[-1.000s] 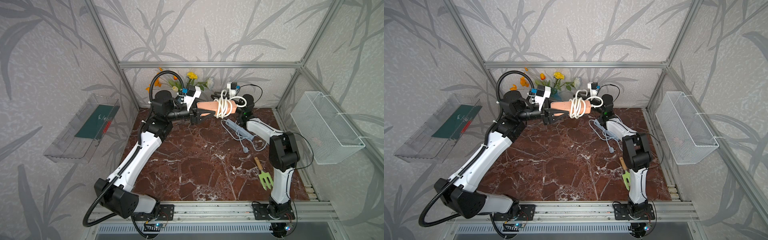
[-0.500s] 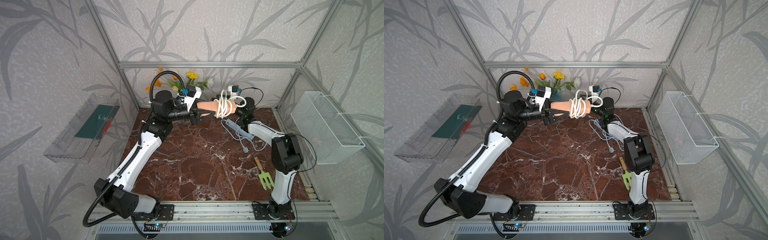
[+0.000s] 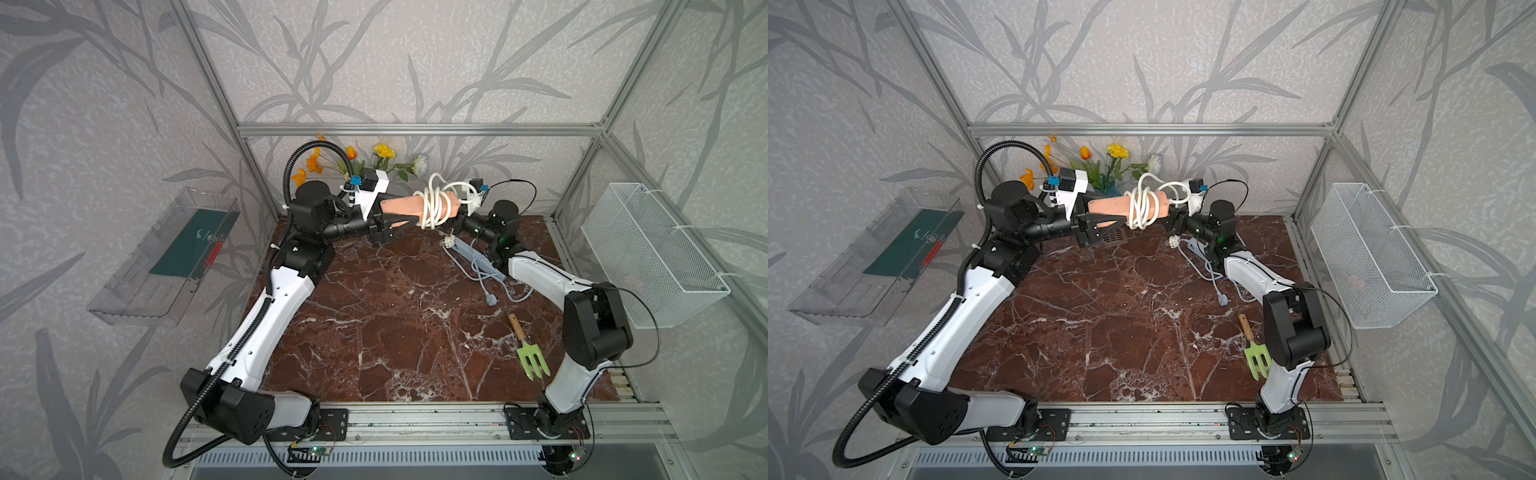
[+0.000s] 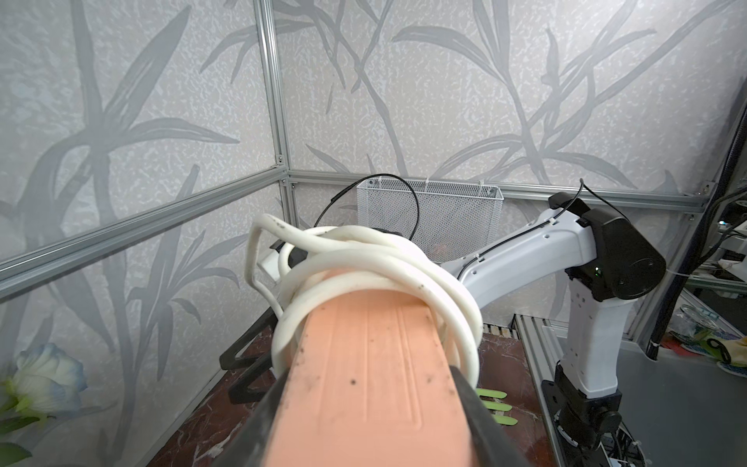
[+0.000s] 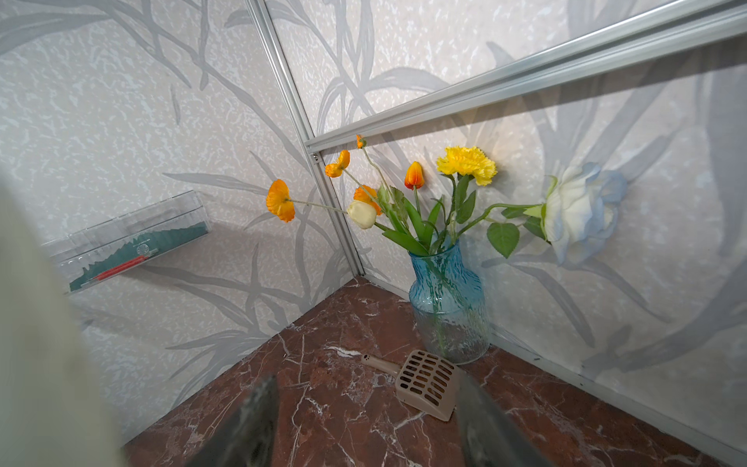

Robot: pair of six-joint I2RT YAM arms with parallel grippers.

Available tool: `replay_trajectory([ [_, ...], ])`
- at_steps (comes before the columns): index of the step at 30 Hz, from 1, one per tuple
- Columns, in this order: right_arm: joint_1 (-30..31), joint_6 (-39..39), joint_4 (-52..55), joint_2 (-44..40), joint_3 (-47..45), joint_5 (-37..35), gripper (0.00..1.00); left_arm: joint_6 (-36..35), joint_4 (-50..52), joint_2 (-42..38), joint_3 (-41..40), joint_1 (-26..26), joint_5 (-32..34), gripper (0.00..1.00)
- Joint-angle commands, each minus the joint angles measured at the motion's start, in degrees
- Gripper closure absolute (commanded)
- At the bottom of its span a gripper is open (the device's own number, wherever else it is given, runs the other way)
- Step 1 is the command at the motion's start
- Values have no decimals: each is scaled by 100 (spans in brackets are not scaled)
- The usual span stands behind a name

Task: Wrap the cord around the power strip
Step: Wrap the power cord around the power strip.

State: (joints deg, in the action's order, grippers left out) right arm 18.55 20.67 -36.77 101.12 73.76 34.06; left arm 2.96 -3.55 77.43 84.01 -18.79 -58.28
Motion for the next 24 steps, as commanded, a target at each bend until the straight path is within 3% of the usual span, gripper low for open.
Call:
replay_trajectory([
  [1,33,-212,188,-301,-113,-132,34,217,-837,-201,0,15,87,100],
  [5,118,-219,145,-620,-343,-197,33,120,-764,-194,-20,20,213,100],
  [8,114,-42,74,-810,-547,-74,19,29,-663,-210,-47,24,265,100],
  [11,114,39,235,-947,-535,56,16,95,-720,-190,-79,24,171,100],
  [18,145,-330,1172,-941,-15,-74,21,305,-954,-197,-139,24,65,100],
  [24,281,-425,1242,-630,225,-141,26,412,-1060,-193,-119,24,48,100],
])
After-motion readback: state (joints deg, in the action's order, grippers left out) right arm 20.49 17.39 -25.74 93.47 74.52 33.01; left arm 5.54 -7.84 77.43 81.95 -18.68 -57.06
